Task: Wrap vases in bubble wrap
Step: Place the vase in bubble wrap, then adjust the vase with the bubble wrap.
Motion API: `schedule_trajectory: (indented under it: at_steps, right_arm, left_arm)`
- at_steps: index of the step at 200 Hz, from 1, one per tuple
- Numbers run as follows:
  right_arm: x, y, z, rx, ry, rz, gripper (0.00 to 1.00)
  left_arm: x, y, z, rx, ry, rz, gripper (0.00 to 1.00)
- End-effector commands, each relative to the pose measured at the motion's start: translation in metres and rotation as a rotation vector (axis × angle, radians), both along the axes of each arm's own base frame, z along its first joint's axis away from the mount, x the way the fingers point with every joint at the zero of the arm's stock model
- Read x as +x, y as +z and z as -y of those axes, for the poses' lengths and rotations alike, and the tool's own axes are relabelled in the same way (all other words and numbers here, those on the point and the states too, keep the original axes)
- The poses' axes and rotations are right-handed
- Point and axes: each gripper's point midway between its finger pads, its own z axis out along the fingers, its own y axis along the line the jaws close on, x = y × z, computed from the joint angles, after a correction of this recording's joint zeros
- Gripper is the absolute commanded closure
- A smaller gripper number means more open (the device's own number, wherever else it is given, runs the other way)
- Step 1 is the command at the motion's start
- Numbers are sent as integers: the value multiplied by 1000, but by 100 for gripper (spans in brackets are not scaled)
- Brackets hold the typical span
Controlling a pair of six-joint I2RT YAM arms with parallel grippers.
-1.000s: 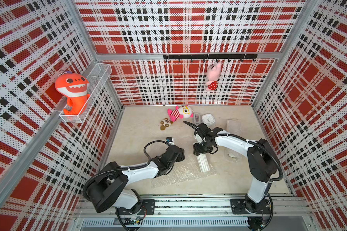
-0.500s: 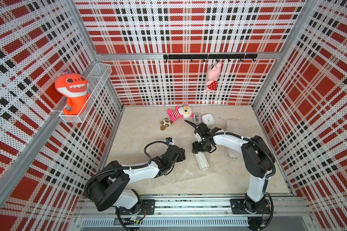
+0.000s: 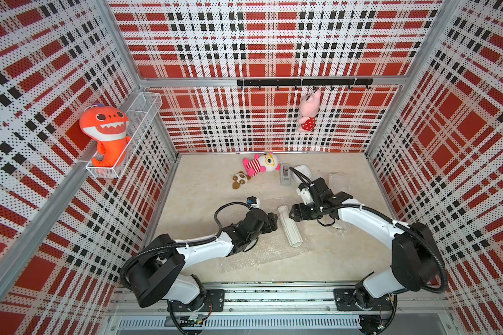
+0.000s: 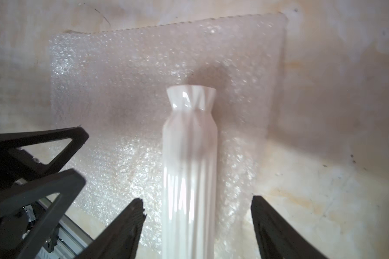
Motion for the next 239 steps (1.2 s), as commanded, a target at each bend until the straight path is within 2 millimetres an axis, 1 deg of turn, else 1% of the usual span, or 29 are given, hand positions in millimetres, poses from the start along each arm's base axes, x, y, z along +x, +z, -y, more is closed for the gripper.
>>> schedule_trajectory:
  at_steps: [1,7,17,21,33,46,58,68,74,90,95,112,133,141,150,167,189,211,229,239]
  right_arm:
    - [-1,-11,7,58,-4,-13,27]
    - [0,-14,9,69,-12,-17,30]
    - [1,-15,7,89,-7,-8,35]
    - [1,-15,6,95,1,-2,36]
    - [3,-24,9,84,-7,-2,38]
    - [5,-33,13,83,-14,-15,45]
    - [5,-38,14,103,-13,-25,49]
    - [6,-42,15,101,-15,-28,51]
    - [6,-43,15,99,-13,-26,52]
    - [9,-47,15,98,-14,-20,54]
    - [10,-49,15,94,-14,-21,54]
    - [13,-55,16,82,-14,-24,56]
    - [18,-59,17,76,-21,-16,60]
    - [20,-60,18,76,-24,-11,61]
    - [21,-63,18,72,-24,-16,63]
    - [20,-66,19,67,-19,-22,66]
    - [19,-69,17,82,-11,-29,76]
    - [17,-69,15,92,2,-32,82]
    - [17,-67,13,100,12,-25,88]
    - [16,-67,12,105,21,-26,89]
  left_arm:
    - [-3,15,42,-76,-72,2,14]
    - [-4,14,52,-79,-89,-4,14]
    - [-5,13,67,-79,-115,-10,14]
    - [-5,9,72,-71,-122,-19,14]
    - [-3,-3,80,-30,-125,-44,14]
    - [-3,-12,85,2,-130,-55,14]
    - [-2,-18,83,29,-120,-67,15]
    - [-2,-17,82,37,-118,-65,15]
    - [-3,-16,81,38,-115,-62,16]
    - [-3,-4,75,27,-90,-33,16]
    - [-4,-4,72,29,-84,-33,16]
    - [-4,-13,60,59,-46,-65,16]
    - [-3,-27,53,89,-13,-93,17]
    - [-2,-34,53,96,-16,-113,17]
    - [0,-38,56,98,-17,-123,17]
    - [2,-46,64,98,-38,-138,17]
    - [8,-56,69,117,-44,-157,17]
    - [13,-65,69,135,-46,-169,21]
    - [19,-67,71,144,-51,-168,23]
    - [21,-67,71,149,-50,-164,27]
